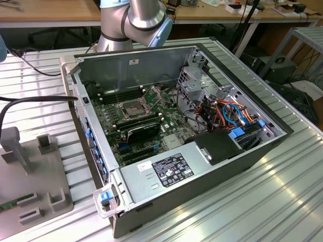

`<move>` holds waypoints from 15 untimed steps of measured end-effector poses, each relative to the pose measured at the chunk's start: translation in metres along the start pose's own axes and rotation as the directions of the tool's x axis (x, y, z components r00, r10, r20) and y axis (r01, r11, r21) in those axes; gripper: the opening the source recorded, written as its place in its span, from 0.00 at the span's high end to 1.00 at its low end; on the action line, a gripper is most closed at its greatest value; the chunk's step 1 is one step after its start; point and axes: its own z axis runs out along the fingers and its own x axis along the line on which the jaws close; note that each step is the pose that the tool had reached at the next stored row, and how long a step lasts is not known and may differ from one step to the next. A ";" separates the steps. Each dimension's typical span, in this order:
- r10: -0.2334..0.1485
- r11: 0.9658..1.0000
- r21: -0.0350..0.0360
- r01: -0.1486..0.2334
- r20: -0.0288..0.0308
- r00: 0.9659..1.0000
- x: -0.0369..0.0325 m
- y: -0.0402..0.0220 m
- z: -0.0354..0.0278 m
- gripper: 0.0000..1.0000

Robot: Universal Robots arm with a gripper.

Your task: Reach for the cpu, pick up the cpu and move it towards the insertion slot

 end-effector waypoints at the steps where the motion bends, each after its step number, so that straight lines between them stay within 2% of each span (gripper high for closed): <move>1: 0.000 1.000 0.000 0.000 0.000 1.000 0.0000 0.0000 -0.0013 0.45; 15: 0.000 1.000 0.000 0.000 0.000 1.000 0.0004 -0.0002 -0.0201 0.45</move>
